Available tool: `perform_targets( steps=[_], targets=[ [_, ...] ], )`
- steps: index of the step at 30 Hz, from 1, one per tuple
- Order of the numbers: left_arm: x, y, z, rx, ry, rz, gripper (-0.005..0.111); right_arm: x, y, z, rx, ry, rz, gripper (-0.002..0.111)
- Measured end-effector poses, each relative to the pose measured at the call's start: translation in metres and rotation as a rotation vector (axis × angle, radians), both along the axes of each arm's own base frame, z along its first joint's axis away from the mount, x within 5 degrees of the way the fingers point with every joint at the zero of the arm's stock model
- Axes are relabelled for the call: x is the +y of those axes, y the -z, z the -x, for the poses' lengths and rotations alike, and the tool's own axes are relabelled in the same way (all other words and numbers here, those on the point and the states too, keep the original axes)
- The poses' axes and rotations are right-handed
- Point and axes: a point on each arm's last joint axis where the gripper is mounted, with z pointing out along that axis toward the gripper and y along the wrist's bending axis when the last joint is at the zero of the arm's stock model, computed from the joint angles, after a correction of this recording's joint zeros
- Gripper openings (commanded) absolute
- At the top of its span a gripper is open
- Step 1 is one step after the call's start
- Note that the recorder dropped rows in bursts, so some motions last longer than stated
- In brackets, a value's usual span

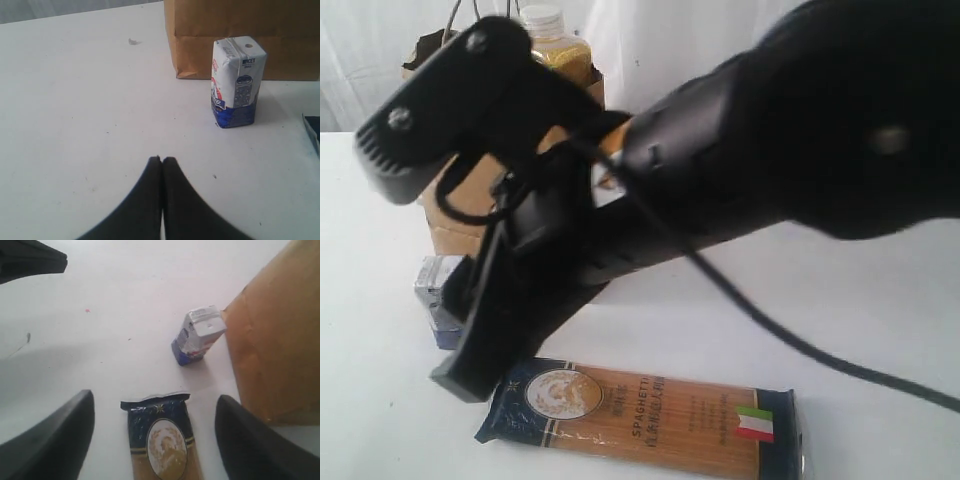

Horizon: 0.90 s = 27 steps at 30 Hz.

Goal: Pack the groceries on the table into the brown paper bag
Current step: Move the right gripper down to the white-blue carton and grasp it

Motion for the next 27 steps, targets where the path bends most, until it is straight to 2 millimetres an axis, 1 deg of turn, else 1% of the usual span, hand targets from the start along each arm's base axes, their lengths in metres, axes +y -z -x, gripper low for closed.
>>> perform_targets(
  steps=[3,5,7,8,9,10,11,12,16,21,24,25,27],
  targets=[
    [0.0,0.0,0.0,0.0,0.0,0.0,0.0,0.028,0.019,-0.015,0.024,-0.004,0.038,0.072],
    [0.0,0.0,0.0,0.0,0.0,0.0,0.0,0.044,0.027,-0.025,0.031,-0.005,0.054,0.073],
    [0.0,0.0,0.0,0.0,0.0,0.0,0.0,0.06,0.032,-0.034,0.03,-0.008,0.059,0.073],
    [0.0,0.0,0.0,0.0,0.0,0.0,0.0,0.075,0.032,-0.043,0.014,-0.014,0.057,0.073],
    [0.0,0.0,0.0,0.0,0.0,0.0,0.0,0.08,0.032,-0.046,0.005,-0.02,0.06,0.073],
    [0.0,0.0,0.0,0.0,0.0,0.0,0.0,0.092,0.031,-0.053,-0.011,-0.03,0.064,0.073],
    [0.0,0.0,0.0,0.0,0.0,0.0,0.0,0.095,0.033,-0.057,-0.012,-0.031,0.069,0.073],
    [0.0,0.0,0.0,0.0,0.0,0.0,0.0,0.102,0.037,-0.067,-0.008,-0.029,0.091,0.073],
    [0.0,0.0,0.0,0.0,0.0,0.0,0.0,0.114,0.055,-0.094,0.017,-0.004,0.145,0.073],
    [0.0,0.0,0.0,0.0,0.0,0.0,0.0,0.122,0.071,-0.118,0.047,-0.016,0.239,0.073],
    [0.0,0.0,0.0,0.0,0.0,0.0,0.0,0.126,0.082,-0.128,0.042,-0.055,0.297,0.073],
    [0.0,0.0,0.0,0.0,0.0,0.0,0.0,0.128,0.087,-0.129,0.029,-0.087,0.322,0.073],
    [0.0,0.0,0.0,0.0,0.0,0.0,0.0,0.13,0.091,-0.131,0.01,-0.12,0.336,0.073]
  ],
)
